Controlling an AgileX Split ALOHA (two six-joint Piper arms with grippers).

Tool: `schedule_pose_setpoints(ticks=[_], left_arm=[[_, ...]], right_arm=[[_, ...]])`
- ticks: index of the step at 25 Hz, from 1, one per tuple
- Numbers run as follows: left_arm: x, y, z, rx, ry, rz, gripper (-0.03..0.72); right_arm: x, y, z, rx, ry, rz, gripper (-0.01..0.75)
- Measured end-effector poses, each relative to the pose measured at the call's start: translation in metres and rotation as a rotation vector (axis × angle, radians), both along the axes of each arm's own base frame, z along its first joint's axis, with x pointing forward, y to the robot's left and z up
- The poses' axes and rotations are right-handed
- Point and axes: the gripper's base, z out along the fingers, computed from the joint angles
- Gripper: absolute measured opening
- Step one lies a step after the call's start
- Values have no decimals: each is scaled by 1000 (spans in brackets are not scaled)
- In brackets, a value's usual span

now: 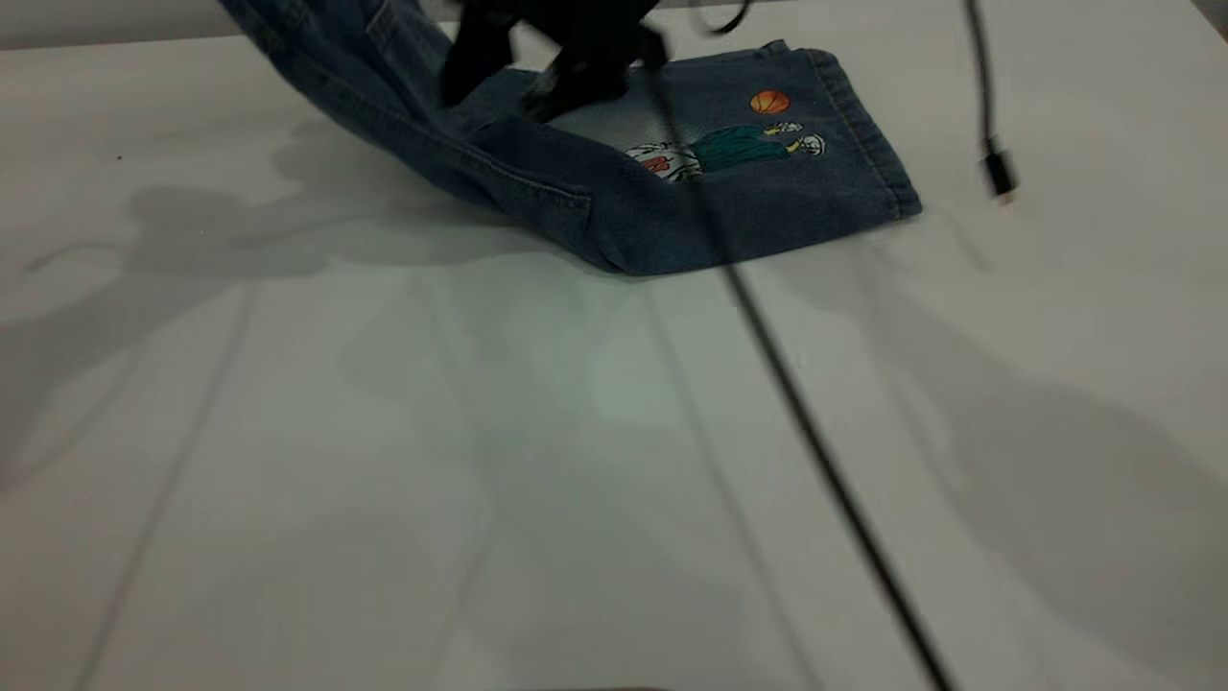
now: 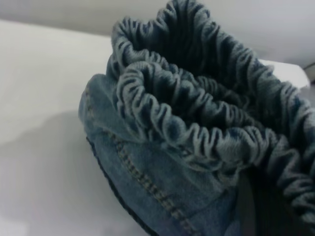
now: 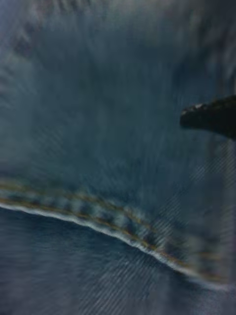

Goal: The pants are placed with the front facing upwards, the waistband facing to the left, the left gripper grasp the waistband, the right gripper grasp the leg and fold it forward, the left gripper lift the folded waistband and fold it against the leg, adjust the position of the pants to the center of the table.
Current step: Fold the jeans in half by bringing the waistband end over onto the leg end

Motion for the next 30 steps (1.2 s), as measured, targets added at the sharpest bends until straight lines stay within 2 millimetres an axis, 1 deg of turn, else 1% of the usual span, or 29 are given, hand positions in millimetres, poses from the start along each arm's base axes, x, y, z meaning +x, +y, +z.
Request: schedule_pose_setpoints(ticks=[3, 5, 6, 8, 12, 14, 15, 17, 20, 22, 24, 26, 28, 30], left_arm=[[-4, -2, 14, 5, -31, -9, 102], [-6, -2, 20, 10, -48, -10, 102], [-7, -2, 23, 9, -53, -9, 102], [-9, -3, 28, 7, -66, -11, 102], [-11, -6, 32, -21, -72, -44, 102], [-12, -8, 32, -30, -72, -59, 102], [-12, -10, 33, -31, -73, -64, 102], [-13, -18, 33, -32, -71, -84, 102], [-14, -41, 32, -18, -70, -126, 102], [-15, -58, 31, 1, -70, -149, 102], [-16, -72, 30, 23, -71, -158, 102], [-18, -86, 29, 46, -76, -172, 102], [-20, -97, 28, 68, -84, -185, 102], [-21, -106, 28, 89, -89, -187, 102]], right_arm=[[-15, 26, -11, -5, 24, 71, 462], [-25, 36, -12, -42, 25, 140, 462], [-27, 37, -11, -67, 19, 170, 462], [-25, 32, -7, -129, 1, 200, 462], [-7, 2, 12, -219, -14, 163, 462], [-2, -9, 14, -250, 2, 145, 462], [-2, -11, 12, -260, 13, 144, 462], [-4, -9, -1, -264, 44, 148, 462], [-13, 2, -26, -267, 96, 174, 462], [-15, 3, -28, -272, 103, 186, 462], [-10, -5, -20, -298, 98, 192, 462], [1, -23, -3, -340, 71, 179, 462], [18, -50, 32, -365, 12, 119, 462], [34, -83, 71, -384, -62, 47, 462]])
